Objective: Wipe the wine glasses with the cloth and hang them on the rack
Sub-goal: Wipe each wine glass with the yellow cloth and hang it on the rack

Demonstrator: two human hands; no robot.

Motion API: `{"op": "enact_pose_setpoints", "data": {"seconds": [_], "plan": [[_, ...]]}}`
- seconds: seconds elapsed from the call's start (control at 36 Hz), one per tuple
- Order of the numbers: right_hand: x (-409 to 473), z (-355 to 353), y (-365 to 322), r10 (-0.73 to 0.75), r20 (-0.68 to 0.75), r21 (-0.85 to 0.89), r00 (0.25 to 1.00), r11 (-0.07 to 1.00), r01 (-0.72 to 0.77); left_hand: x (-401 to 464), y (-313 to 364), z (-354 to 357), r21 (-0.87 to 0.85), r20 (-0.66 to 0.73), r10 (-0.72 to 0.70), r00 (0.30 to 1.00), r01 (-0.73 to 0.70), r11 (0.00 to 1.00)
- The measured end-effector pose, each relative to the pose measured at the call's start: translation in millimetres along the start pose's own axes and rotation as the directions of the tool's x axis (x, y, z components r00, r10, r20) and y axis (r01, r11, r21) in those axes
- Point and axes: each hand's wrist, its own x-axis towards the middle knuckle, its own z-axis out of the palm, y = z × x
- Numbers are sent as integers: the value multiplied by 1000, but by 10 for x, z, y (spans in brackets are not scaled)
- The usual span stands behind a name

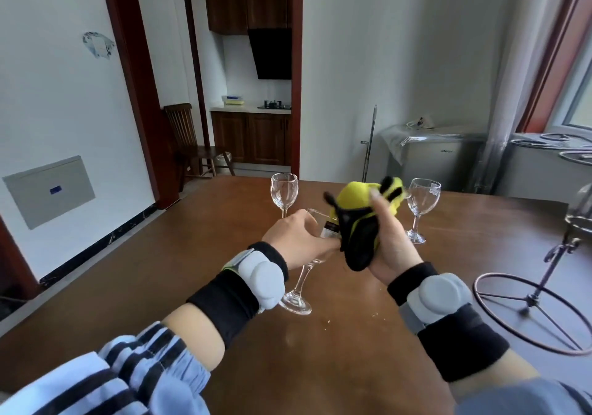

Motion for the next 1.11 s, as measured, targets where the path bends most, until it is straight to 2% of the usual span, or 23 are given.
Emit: {"op": "enact_pose_setpoints", "data": {"seconds": [0.03,0.08,0.14,0.17,0.22,0.28,0.31,0.42,0.5,0.61,0.69,0.81,0.86,0.94,1.0,1.11], "plan": [[14,45,38,-33,-24,-159,999,987,29,-6,0,22,2,-1,15,1000,-15,1000],[22,70,96,-119,-82,-442,990,894,70,8,13,70,12,-16,45,999,-45,999],[-15,113,147,-170,-58,-538,984,835,113,19,13,81,30,-31,72,997,-71,997],[-21,106,176,-240,-31,-609,970,774,172,14,17,80,36,-32,94,995,-92,995],[-29,68,203,-369,29,-793,929,558,246,-2,23,56,57,-19,137,990,-136,989],[-25,9,215,-399,104,-858,911,427,285,-27,27,12,79,-6,154,988,-153,985],[-28,-25,216,-378,140,-864,915,405,300,-34,23,-12,107,-8,157,987,-156,982],[-68,-62,203,-333,163,-850,929,431,304,-70,-1,-95,226,-68,200,977,-180,957],[-102,-47,211,-272,196,-849,942,434,302,-75,-13,-89,383,-115,312,943,-247,890],[-132,-27,211,-128,190,-811,973,538,229,-78,-18,-93,469,-149,384,911,-277,839],[-118,0,145,-9,212,-795,977,580,178,-98,17,-105,504,-129,441,888,-324,800],[-124,4,83,173,258,-863,950,484,146,-90,71,-68,644,18,560,828,-438,627],[-145,-3,78,237,267,-872,934,472,129,-71,56,-56,662,53,570,820,-456,595],[-140,-5,66,243,241,-853,940,516,85,-46,6,-26,595,33,559,828,-466,655],[-143,-13,70,207,174,-820,963,571,25,-48,-25,-7,525,20,532,847,-462,715],[-163,-50,69,153,22,-721,988,687,-90,-99,-88,4,299,-21,395,918,-371,879]]}}
